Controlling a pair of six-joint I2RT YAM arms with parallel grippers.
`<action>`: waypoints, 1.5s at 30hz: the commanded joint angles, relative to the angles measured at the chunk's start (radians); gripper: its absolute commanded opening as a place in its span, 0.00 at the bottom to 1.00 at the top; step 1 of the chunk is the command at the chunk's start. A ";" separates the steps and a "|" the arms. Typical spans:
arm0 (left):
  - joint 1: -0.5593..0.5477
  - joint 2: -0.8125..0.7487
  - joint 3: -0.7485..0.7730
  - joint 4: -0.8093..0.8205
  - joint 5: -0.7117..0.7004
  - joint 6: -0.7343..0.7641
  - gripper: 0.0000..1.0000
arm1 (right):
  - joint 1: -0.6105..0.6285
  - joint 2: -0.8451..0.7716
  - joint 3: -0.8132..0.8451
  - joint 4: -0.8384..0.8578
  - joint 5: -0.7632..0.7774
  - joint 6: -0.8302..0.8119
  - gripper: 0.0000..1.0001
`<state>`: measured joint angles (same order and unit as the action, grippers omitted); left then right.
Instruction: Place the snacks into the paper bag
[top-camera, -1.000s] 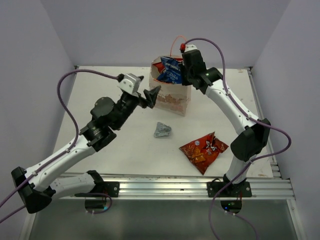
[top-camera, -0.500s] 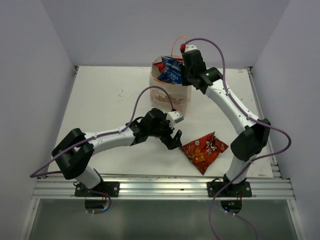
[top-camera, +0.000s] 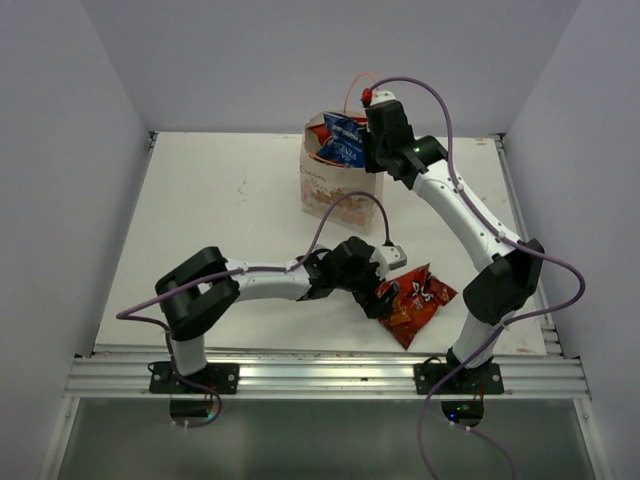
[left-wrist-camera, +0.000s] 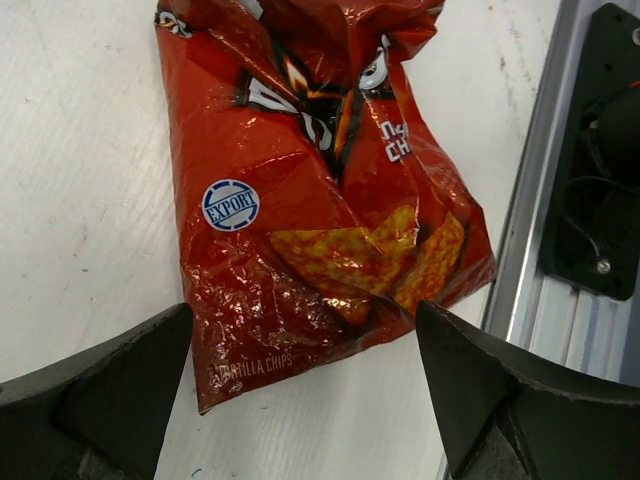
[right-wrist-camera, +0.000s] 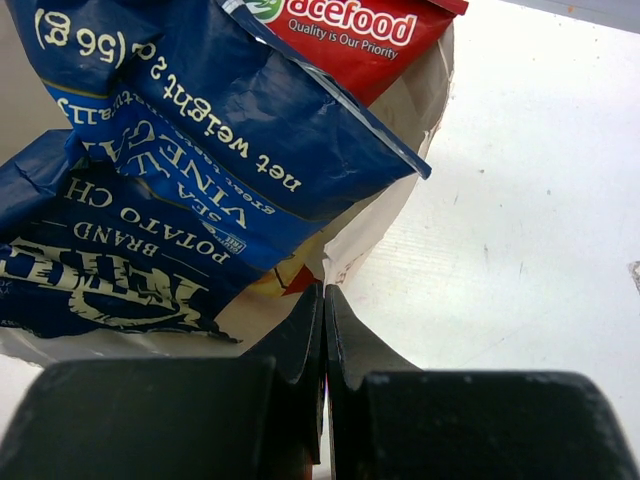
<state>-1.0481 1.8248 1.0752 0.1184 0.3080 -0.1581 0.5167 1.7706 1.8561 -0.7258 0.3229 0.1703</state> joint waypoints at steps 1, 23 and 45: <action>-0.021 0.011 0.012 0.073 -0.166 0.026 0.96 | 0.005 -0.077 -0.003 0.016 -0.002 -0.009 0.00; -0.070 0.061 -0.029 0.096 -0.276 -0.007 0.52 | 0.005 -0.092 -0.009 0.016 0.007 -0.015 0.00; -0.067 -0.616 0.159 -0.191 -0.944 0.074 0.00 | 0.005 -0.088 -0.024 0.031 0.004 0.001 0.00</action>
<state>-1.1130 1.2537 1.1404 -0.0765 -0.4500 -0.1543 0.5167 1.7378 1.8282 -0.7315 0.3233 0.1650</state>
